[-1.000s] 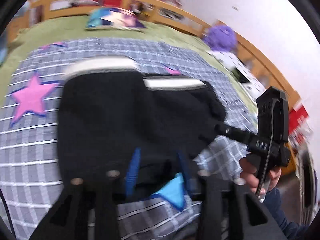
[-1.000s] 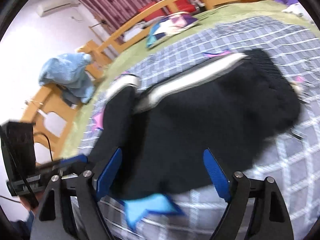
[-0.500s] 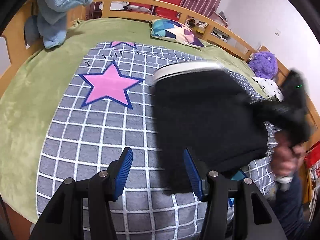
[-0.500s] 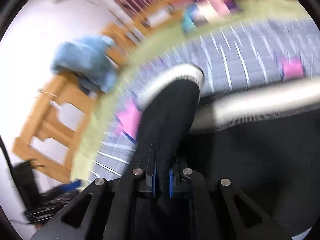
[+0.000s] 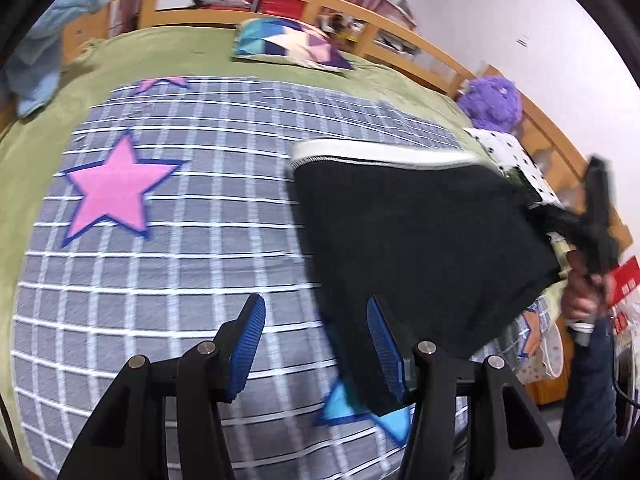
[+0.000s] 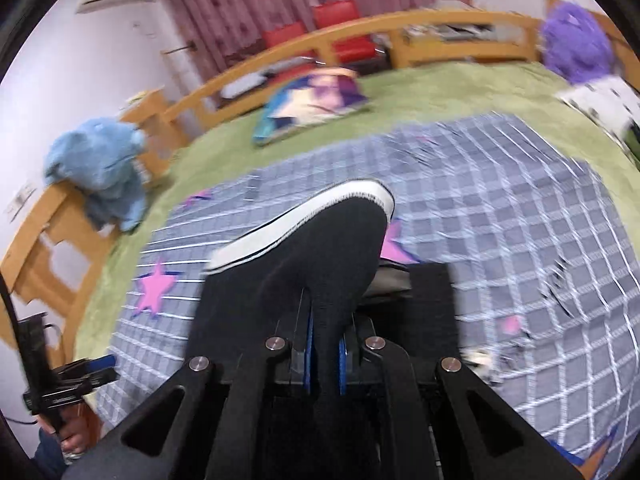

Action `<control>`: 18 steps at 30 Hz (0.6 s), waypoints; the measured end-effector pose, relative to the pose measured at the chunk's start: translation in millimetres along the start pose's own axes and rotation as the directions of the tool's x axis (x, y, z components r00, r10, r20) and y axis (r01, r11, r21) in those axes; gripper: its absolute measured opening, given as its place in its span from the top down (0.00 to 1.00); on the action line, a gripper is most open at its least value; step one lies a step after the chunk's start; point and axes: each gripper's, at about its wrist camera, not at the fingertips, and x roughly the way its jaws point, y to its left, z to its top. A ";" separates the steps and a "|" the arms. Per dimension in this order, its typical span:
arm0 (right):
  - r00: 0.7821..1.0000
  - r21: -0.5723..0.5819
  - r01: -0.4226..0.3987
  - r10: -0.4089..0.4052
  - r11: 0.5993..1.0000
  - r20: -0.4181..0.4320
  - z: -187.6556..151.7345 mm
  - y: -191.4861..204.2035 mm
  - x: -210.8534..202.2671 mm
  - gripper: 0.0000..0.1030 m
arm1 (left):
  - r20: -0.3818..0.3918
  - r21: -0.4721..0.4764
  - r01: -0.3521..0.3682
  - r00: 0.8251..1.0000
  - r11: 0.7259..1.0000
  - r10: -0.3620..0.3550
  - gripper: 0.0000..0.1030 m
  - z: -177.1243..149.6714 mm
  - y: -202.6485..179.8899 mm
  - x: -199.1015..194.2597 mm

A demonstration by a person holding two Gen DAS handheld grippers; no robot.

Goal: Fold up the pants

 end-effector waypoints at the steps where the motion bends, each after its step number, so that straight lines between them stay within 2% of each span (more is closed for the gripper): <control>1: 1.000 0.007 0.020 -0.019 1.000 -0.022 -6.3 -12.3 9.1 0.90 | -0.008 0.006 0.009 1.000 1.000 -0.009 0.51 0.4 -5.1 4.4; 2: 0.996 0.027 0.047 -0.045 0.999 -0.081 -14.2 -29.2 29.3 0.86 | -0.021 0.016 0.020 1.000 1.000 -0.020 0.51 0.1 -13.5 10.2; 3: 0.989 0.048 0.079 -0.073 0.996 -0.125 -21.9 -44.3 45.0 0.76 | -0.031 0.027 0.025 0.999 0.999 -0.024 0.51 0.2 -20.8 14.7; 5: 0.988 0.104 0.089 -0.075 0.991 -0.134 -34.0 -68.6 50.1 0.64 | -0.030 0.055 0.027 0.999 0.998 -0.026 0.51 -1.2 -32.8 17.2; 8: 0.997 0.170 0.066 -0.058 0.983 -0.051 -44.5 -80.2 20.1 0.64 | -0.028 0.095 0.034 0.999 0.995 -0.032 0.51 -4.6 -49.1 18.5; 10: 0.998 0.136 0.070 -0.070 0.988 -0.004 -52.5 -71.3 -4.0 0.64 | -0.028 0.111 0.049 0.999 0.993 -0.046 0.51 -9.2 -57.7 21.9; 12: 0.998 0.051 0.054 -0.056 0.997 0.036 -68.4 -53.0 -23.0 0.63 | -0.059 0.118 0.049 0.997 0.992 -0.042 0.51 -21.0 -65.6 35.0; 13: 0.998 0.022 0.051 -0.052 0.998 0.028 -75.1 -47.8 -24.4 0.63 | -0.085 0.123 0.047 0.996 0.991 -0.037 0.51 -29.2 -68.0 43.8; 15: 0.996 -0.034 0.072 -0.073 0.997 -0.048 -94.4 -38.0 -12.8 0.62 | -0.130 0.131 0.030 0.991 0.991 -0.013 0.51 -46.2 -67.9 63.7; 17: 0.986 -0.049 0.116 -0.121 0.992 -0.113 -113.2 -40.1 6.7 0.62 | -0.126 0.170 -0.022 0.991 0.985 0.044 0.50 -60.2 -71.6 75.8; 18: 0.984 -0.029 0.107 -0.110 0.994 -0.141 -120.4 -46.9 13.8 0.61 | -0.106 0.191 -0.029 0.993 0.981 0.050 0.49 -62.9 -73.7 74.9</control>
